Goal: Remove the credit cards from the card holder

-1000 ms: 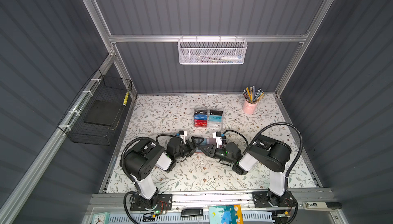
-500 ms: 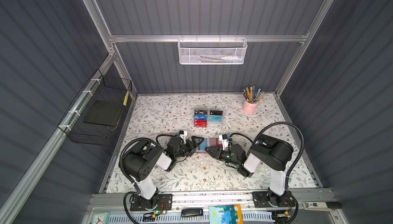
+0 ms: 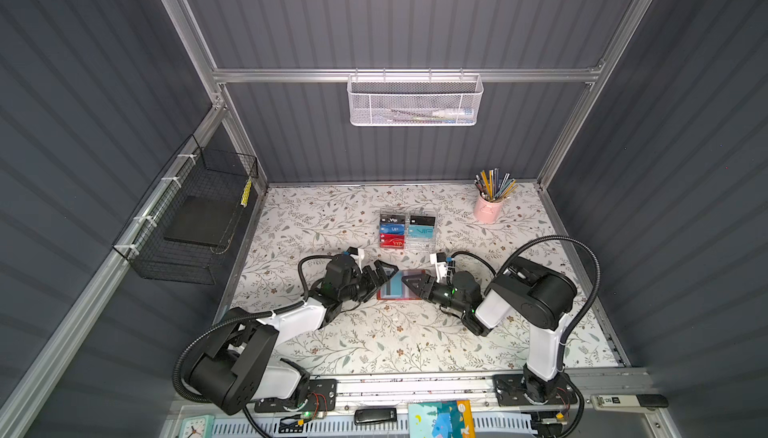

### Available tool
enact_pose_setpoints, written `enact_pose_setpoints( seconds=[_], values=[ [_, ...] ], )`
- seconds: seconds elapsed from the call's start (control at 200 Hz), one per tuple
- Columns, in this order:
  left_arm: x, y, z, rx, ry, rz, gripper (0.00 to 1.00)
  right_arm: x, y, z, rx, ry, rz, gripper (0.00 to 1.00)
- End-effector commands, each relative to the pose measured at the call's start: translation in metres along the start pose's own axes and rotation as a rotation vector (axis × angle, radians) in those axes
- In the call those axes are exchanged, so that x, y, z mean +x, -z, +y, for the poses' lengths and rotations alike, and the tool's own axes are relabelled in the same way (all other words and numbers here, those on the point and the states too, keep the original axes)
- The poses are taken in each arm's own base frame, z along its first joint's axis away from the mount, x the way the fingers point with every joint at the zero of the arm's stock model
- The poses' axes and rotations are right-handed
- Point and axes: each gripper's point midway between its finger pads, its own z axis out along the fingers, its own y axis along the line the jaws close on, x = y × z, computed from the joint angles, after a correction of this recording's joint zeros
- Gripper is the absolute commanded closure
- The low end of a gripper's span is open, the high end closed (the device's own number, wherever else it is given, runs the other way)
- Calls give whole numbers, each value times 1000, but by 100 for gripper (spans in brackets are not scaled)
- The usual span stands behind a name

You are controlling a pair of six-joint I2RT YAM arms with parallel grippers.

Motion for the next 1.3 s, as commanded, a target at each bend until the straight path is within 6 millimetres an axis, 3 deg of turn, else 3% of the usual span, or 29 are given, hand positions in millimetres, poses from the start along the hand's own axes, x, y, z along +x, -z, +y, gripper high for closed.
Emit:
enact_pose_setpoints(
  seconds=[0.0, 0.29, 0.625, 1.051, 1.296],
  values=[
    [4, -7, 10, -48, 6, 35, 0, 2, -6, -1, 15, 25, 35, 42],
    [-14, -19, 1, -10, 24, 16, 0, -2, -18, -8, 56, 32, 52, 42],
    [-17, -30, 3, 11, 61, 21, 0, -4, -23, -22, 88, -3, 63, 42],
    [-8, -35, 24, 0, 103, 34, 0, 3, -21, -36, 133, -21, 79, 42],
    [-1, -36, 36, -6, 126, 45, 0, 7, -24, -33, 92, -47, 89, 43]
  ],
)
